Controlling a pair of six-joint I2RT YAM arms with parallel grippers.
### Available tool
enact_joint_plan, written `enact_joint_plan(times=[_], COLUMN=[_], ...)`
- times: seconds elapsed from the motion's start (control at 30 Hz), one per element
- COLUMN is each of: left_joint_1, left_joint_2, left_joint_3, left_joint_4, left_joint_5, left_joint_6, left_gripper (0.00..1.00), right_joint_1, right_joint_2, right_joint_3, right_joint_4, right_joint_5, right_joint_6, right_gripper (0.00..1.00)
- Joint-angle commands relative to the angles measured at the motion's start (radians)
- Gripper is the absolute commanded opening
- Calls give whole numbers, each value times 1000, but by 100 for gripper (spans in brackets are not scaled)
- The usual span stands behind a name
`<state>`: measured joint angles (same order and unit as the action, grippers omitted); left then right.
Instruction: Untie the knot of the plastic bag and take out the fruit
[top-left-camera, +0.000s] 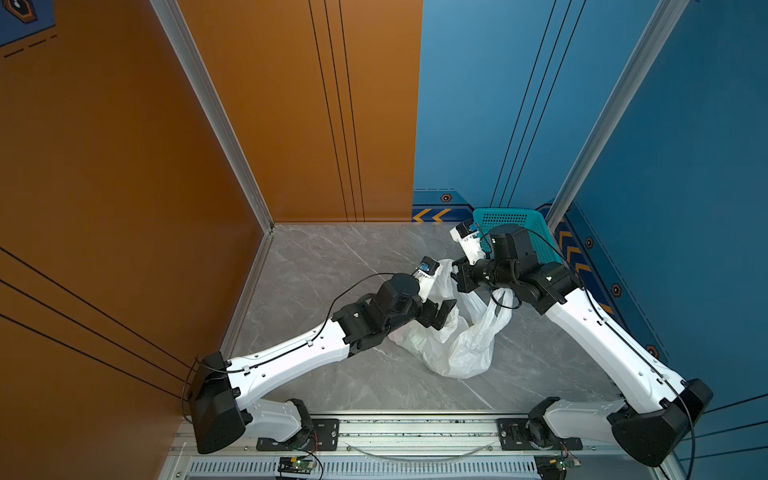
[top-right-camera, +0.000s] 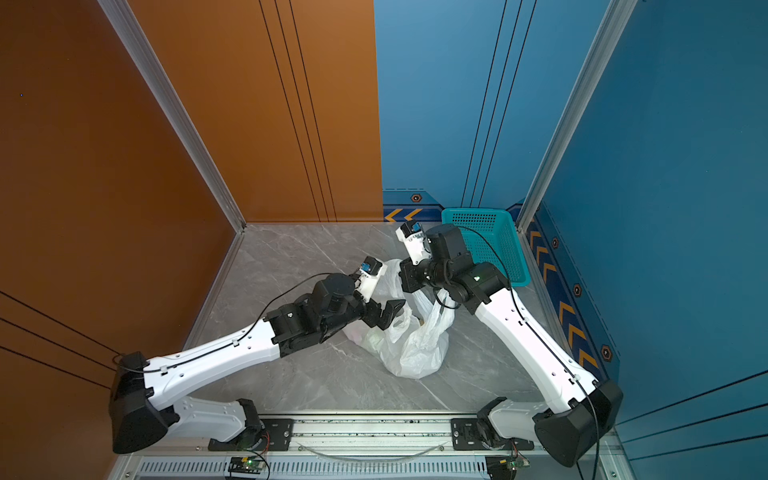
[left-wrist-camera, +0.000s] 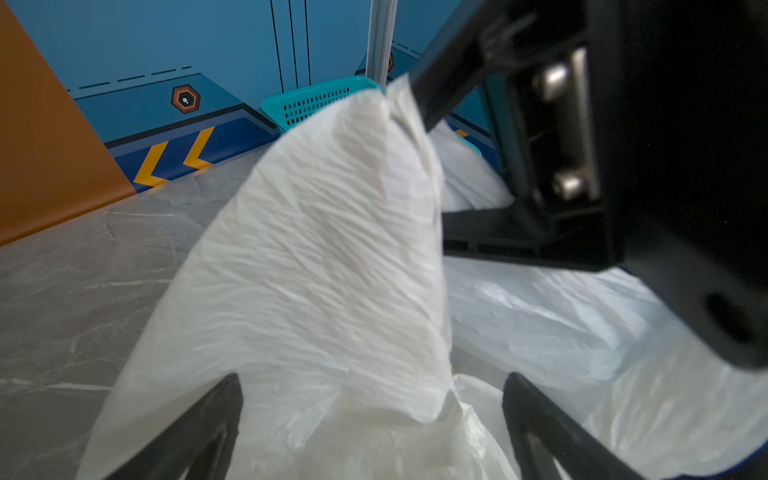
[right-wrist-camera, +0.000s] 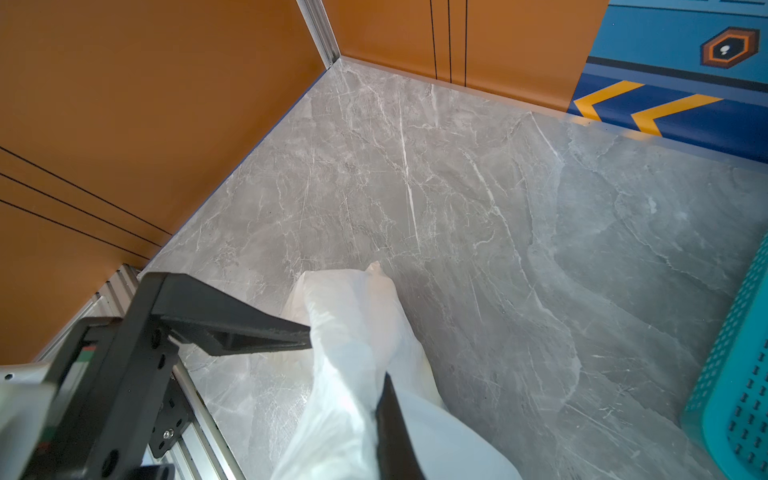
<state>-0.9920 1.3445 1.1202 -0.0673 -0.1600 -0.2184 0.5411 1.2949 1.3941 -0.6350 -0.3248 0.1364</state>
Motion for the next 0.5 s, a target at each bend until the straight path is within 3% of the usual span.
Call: enact_joint_plan(times=[0.0, 0.27, 0.47], left_joint_1=[-19, -17, 93], left_joint_2=[39, 136, 102], left_joint_3=[40, 120, 87], left_joint_4=[39, -180, -274], left_joint_5=[-149, -527, -590], left_joint_6=[-35, -74, -91], left_gripper=[98, 98, 98], right_joint_1=[10, 17, 13], right_joint_2=[-11, -24, -40], right_joint_3=[16, 20, 3], right_joint_4=[21, 32, 27], right_joint_5=[18, -22, -57], right_joint_6=[19, 35, 31], right_gripper=[0, 0, 0])
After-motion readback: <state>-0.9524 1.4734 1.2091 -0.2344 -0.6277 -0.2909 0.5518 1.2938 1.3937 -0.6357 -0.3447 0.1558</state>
